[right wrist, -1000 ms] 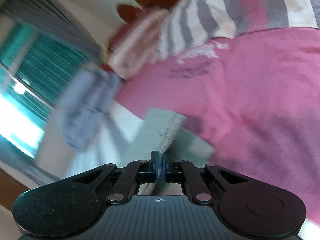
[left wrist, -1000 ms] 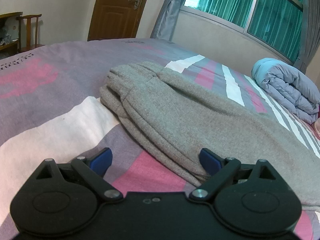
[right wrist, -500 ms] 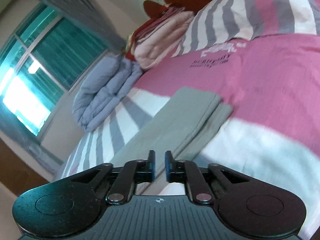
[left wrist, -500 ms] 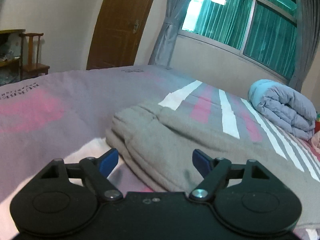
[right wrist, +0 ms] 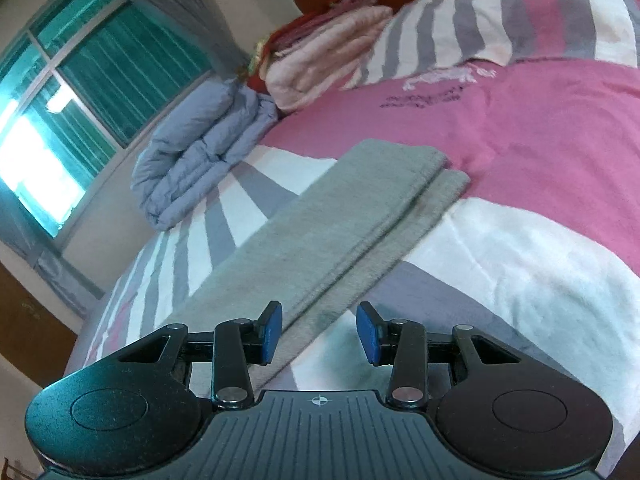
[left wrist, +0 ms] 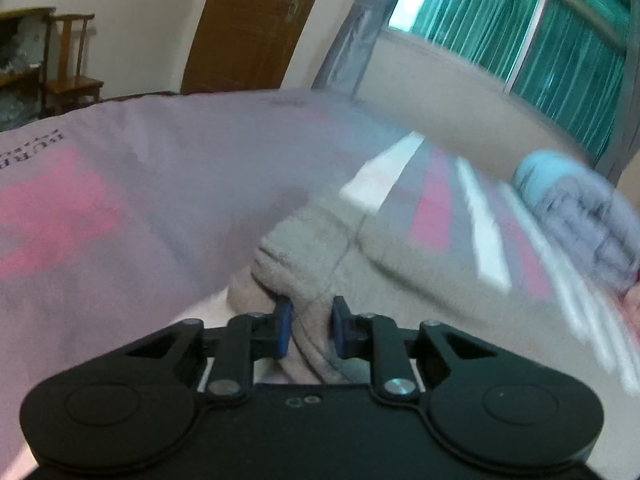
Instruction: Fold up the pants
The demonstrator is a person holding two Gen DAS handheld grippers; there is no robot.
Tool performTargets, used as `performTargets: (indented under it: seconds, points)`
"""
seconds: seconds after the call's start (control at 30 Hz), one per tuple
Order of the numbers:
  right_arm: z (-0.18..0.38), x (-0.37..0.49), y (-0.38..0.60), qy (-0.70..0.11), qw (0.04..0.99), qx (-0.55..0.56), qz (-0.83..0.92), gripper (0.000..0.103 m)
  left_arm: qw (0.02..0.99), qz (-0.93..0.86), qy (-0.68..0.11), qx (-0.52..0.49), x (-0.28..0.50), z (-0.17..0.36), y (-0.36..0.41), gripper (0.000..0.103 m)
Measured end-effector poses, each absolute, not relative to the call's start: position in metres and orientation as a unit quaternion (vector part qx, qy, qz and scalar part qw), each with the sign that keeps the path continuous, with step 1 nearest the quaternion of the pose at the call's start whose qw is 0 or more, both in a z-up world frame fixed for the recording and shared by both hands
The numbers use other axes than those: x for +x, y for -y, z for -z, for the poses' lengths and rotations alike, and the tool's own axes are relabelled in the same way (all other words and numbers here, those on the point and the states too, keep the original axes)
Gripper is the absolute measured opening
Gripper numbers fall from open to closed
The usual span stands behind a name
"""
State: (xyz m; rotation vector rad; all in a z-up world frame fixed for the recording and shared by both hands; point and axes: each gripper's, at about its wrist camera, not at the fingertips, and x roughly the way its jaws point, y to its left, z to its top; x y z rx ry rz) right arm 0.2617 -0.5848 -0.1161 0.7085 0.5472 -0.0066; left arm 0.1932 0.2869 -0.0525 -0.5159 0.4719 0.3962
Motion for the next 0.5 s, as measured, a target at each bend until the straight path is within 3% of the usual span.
performTargets:
  seconds: [0.1, 0.27, 0.3, 0.4, 0.5]
  points:
    - [0.118, 0.260, 0.588, -0.266, 0.898, 0.350, 0.005, 0.041, 0.928, -0.190, -0.195, -0.254, 0.188, 0.036, -0.293, 0.010]
    - [0.119, 0.259, 0.593, -0.267, 0.895, 0.356, 0.002, 0.042, 0.919, -0.198, -0.258, -0.223, 0.192, 0.067, -0.287, 0.013]
    - [0.120, 0.260, 0.594, -0.270, 0.894, 0.358, 0.003, 0.042, 0.922, -0.200, -0.255, -0.212, 0.189, 0.067, -0.284, 0.019]
    - [0.120, 0.258, 0.599, -0.267, 0.891, 0.367, 0.002, 0.042, 0.918, -0.231, -0.251, -0.204, 0.177, 0.061, -0.277, 0.049]
    - [0.121, 0.251, 0.609, -0.250, 0.887, 0.389, 0.004, 0.048, 0.923, -0.235, -0.219, -0.213, 0.158, 0.049, -0.260, 0.056]
